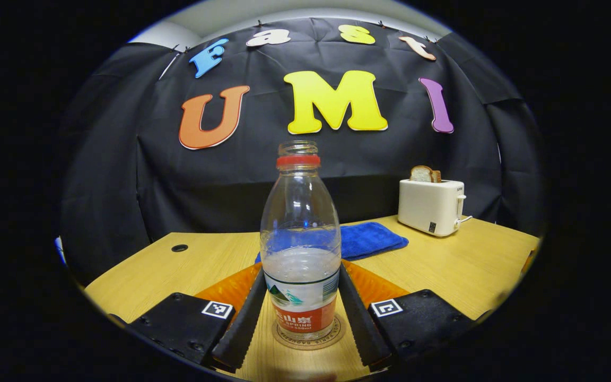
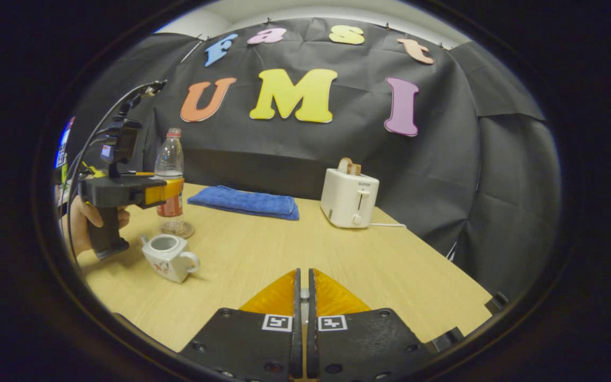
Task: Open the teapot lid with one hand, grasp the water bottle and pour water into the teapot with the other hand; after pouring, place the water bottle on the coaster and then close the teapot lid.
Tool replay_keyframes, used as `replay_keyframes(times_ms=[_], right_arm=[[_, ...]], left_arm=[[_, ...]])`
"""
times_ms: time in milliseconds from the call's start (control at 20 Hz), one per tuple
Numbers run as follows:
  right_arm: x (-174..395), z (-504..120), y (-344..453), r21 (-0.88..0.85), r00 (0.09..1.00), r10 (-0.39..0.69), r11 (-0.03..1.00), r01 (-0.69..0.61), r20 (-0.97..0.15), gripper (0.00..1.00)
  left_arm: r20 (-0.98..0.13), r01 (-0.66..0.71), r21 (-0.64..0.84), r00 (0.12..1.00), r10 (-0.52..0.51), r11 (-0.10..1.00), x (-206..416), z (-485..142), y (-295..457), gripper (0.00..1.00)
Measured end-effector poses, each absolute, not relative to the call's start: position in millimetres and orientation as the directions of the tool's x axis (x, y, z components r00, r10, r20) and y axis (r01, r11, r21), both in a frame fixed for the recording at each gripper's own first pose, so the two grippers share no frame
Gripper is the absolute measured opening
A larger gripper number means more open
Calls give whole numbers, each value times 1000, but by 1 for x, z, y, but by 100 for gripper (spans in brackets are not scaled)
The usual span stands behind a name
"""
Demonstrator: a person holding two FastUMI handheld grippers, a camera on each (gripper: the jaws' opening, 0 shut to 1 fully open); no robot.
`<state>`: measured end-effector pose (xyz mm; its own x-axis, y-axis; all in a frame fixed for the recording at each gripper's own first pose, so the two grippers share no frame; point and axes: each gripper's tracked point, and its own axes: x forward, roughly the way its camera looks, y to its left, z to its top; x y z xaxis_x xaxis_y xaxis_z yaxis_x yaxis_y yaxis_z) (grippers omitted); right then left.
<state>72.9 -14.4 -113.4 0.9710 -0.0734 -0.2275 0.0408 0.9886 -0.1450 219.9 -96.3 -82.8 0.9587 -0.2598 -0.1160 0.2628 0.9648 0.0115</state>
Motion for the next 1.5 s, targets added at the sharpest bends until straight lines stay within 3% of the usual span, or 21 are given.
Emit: replay_keyframes(times_ms=[550,750,1150,1200,1250,1350,1400,1500], right_arm=[[74,-115,-20,-142,969,-85,988,53,-232,3],[73,-112,-20,-145,970,-87,988,55,-226,3],[70,-109,-20,-143,972,-89,988,58,-218,3],[71,-109,-20,-144,972,-89,988,59,-218,3],[72,-108,-20,-143,972,-90,988,59,-217,3],[71,-109,-20,-144,972,-89,988,58,-218,3],[70,-110,-19,-146,972,-88,988,56,-219,3],[70,-109,-19,-148,972,-88,987,56,-218,3]], left_arm=[[-119,290,9,950,-287,957,224,-86,-104,80],[-186,302,14,937,-294,953,223,-106,-105,82],[-161,317,7,936,-312,948,216,-97,-105,82],[-155,324,6,935,-320,946,215,-96,-107,87],[-153,326,10,935,-321,945,214,-94,-107,85],[-151,327,21,935,-321,945,214,-93,-108,96],[-152,322,26,937,-315,946,214,-94,-107,91],[-151,321,25,937,-313,947,213,-94,-106,92]])
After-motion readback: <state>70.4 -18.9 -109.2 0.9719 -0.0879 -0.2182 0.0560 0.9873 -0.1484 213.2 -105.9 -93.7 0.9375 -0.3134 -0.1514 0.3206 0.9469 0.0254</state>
